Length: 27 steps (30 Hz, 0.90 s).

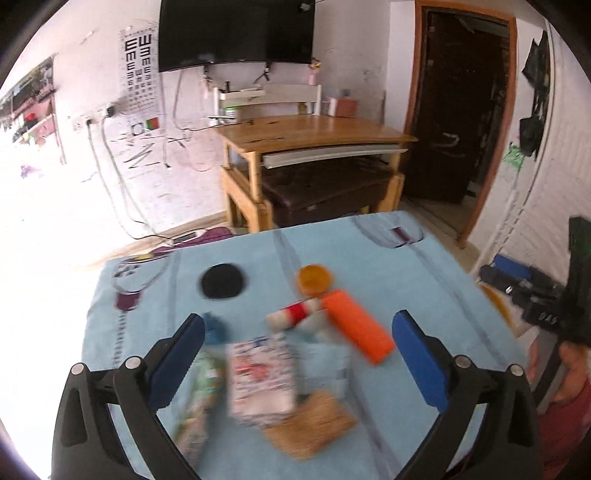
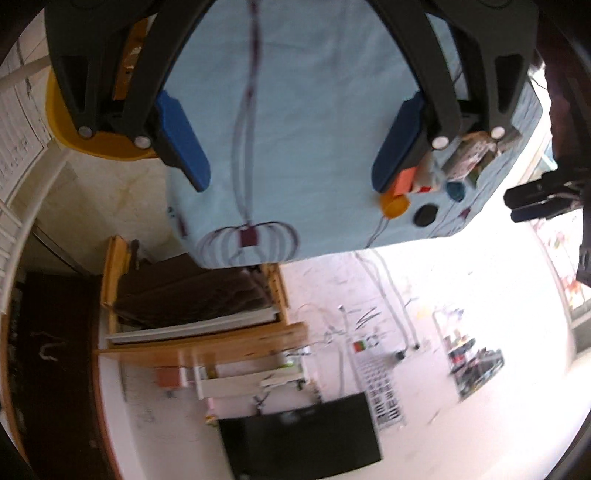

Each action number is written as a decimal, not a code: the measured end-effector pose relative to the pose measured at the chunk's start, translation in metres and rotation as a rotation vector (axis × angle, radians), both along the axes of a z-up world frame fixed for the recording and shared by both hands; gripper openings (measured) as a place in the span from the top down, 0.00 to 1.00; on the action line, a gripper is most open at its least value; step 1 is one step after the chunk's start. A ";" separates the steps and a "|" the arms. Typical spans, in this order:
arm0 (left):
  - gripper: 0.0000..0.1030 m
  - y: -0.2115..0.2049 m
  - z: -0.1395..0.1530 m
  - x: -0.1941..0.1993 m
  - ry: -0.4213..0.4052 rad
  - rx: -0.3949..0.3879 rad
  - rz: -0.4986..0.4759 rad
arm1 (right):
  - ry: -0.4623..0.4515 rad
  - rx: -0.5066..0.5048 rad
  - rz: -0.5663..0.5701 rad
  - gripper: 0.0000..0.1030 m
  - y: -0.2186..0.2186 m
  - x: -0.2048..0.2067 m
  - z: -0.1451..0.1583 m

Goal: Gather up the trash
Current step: 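Grasp the green-white packet with the left tool while the right tool grasps the orange box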

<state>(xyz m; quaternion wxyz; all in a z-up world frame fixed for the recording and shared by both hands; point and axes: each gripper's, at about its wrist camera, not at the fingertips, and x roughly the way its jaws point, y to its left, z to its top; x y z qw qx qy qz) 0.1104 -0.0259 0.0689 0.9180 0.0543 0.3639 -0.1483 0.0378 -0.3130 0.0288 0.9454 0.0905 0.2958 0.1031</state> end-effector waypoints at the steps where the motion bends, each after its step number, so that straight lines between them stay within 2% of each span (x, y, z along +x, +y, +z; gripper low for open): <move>1: 0.07 0.005 -0.003 0.000 0.003 0.009 0.003 | 0.004 -0.010 0.014 0.13 0.008 0.002 0.001; 2: 0.07 0.013 -0.007 0.002 0.015 0.014 0.007 | 0.007 -0.019 0.028 0.09 0.016 0.005 0.001; 3: 0.07 0.020 -0.010 0.003 0.025 0.017 0.011 | 0.011 -0.025 0.037 0.08 0.022 0.008 0.000; 10: 0.07 0.068 -0.048 0.009 0.119 0.067 0.016 | 0.066 -0.116 0.099 0.08 0.073 0.028 -0.013; 15: 0.07 0.091 -0.079 0.016 0.185 0.062 0.026 | 0.116 -0.196 0.130 0.11 0.099 0.039 -0.027; 22: 0.07 0.099 -0.091 0.018 0.188 0.013 -0.026 | 0.167 -0.255 0.149 0.21 0.119 0.048 -0.042; 27: 0.07 0.099 -0.093 0.010 0.160 0.079 -0.037 | 0.172 -0.265 0.158 0.22 0.123 0.050 -0.043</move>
